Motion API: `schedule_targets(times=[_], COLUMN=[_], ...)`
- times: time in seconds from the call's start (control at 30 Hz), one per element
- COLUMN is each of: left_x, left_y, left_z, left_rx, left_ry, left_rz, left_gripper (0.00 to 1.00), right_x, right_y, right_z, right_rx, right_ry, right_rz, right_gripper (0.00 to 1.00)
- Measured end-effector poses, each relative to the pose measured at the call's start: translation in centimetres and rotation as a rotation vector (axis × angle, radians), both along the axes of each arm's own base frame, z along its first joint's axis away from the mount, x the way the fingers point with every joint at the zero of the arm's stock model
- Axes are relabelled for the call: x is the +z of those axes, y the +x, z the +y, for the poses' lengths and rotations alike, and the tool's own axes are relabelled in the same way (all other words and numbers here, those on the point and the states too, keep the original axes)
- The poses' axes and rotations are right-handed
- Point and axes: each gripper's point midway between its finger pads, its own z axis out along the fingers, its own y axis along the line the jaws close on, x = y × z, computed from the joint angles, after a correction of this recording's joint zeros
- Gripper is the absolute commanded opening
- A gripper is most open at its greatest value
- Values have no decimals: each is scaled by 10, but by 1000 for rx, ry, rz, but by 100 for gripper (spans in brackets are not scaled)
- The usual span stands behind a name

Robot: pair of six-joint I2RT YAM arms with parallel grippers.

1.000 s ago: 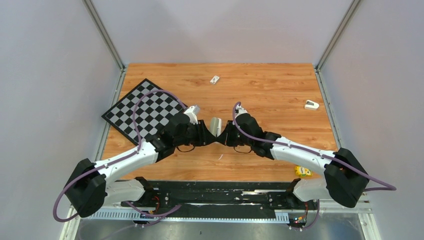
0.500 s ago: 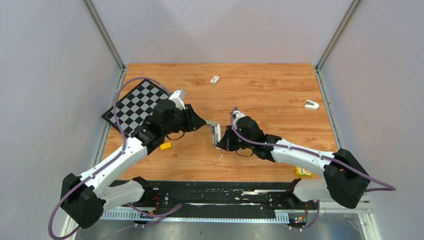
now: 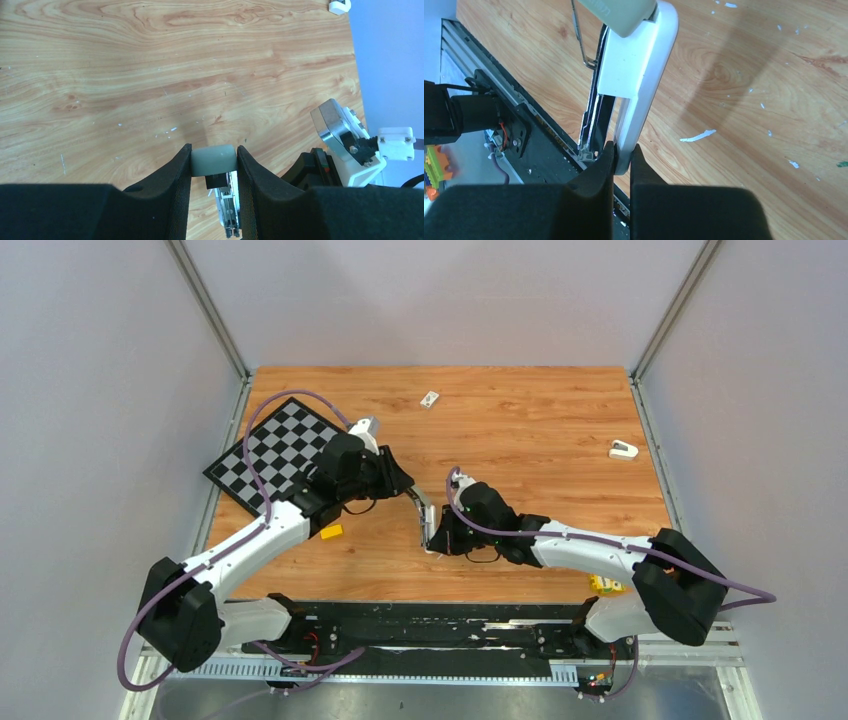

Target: Load the staples into the stapler

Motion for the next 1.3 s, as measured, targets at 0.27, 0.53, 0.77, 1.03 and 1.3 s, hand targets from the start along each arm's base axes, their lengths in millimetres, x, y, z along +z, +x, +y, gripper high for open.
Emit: schedule_targets(times=[0.27, 0.53, 0.77, 1.03, 1.3], left_x=[-7, -16, -10, -9, -22], left_y=[2, -2, -12, -18, -18], left_z=[3, 11, 15, 2, -14], left_rx=[5, 18, 13, -37, -87], left_ry=[7, 10, -13, -108, -149], left_rz=[-19, -36, -57, -62, -18], left_gripper=[62, 74, 83, 67, 47], right_x=[-11, 9, 15, 25, 33], right_y=[1, 11, 26, 33, 38], right_z=[-1, 14, 13, 20, 25], right_rx=[-86, -141, -223, -244, -244], right_ry=[-16, 44, 76, 118, 153], right_rz=[85, 117, 138, 135, 121], right_gripper=[0, 0, 0, 0, 0])
